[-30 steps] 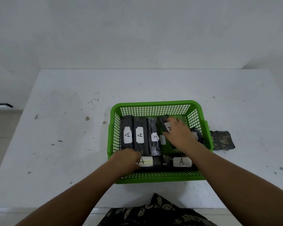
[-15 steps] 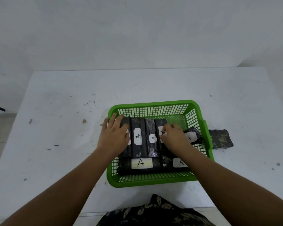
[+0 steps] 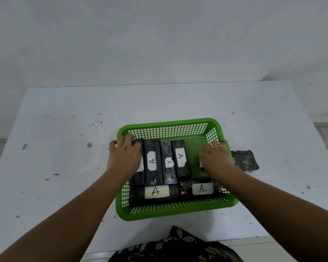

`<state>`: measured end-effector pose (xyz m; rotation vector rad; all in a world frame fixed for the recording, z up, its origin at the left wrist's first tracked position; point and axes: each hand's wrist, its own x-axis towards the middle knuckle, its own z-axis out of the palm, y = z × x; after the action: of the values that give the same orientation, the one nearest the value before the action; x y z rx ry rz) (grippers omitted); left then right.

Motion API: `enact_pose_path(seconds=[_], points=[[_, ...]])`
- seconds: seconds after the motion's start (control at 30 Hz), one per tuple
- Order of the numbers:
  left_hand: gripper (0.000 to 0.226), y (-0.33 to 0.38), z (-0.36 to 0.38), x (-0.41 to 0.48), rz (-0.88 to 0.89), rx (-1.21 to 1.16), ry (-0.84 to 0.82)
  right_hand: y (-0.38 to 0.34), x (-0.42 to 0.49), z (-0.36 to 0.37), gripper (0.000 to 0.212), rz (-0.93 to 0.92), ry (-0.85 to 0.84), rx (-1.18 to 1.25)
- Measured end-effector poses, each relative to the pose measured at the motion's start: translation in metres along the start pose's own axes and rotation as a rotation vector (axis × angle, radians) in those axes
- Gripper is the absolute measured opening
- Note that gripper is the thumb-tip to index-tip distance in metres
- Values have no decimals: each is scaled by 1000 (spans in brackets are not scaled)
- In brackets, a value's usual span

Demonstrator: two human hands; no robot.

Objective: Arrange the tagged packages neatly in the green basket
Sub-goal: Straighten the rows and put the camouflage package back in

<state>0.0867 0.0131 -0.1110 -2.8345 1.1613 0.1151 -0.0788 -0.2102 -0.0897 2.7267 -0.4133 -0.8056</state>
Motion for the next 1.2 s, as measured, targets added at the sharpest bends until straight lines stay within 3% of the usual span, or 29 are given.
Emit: enact_pose_path(seconds=[0.13, 0.23, 0.33, 0.47, 0.67, 1.2], points=[[16, -1, 2, -1, 6, 5, 35, 1, 0, 1, 51, 12, 39, 42], [16, -1, 2, -1, -3, 6, 55, 4, 4, -5, 61, 59, 66, 244], [16, -1, 3, 0, -13, -2, 60, 6, 9, -11, 57, 93, 117, 467], [17, -1, 4, 0, -15, -9, 68, 2, 18, -11, 59, 155, 87, 587], [21, -1, 4, 0, -25, -8, 43, -3, 30, -1, 49, 129, 89, 591], [23, 0, 1, 1, -13, 15, 18, -12, 50, 10, 58, 54, 92, 557]])
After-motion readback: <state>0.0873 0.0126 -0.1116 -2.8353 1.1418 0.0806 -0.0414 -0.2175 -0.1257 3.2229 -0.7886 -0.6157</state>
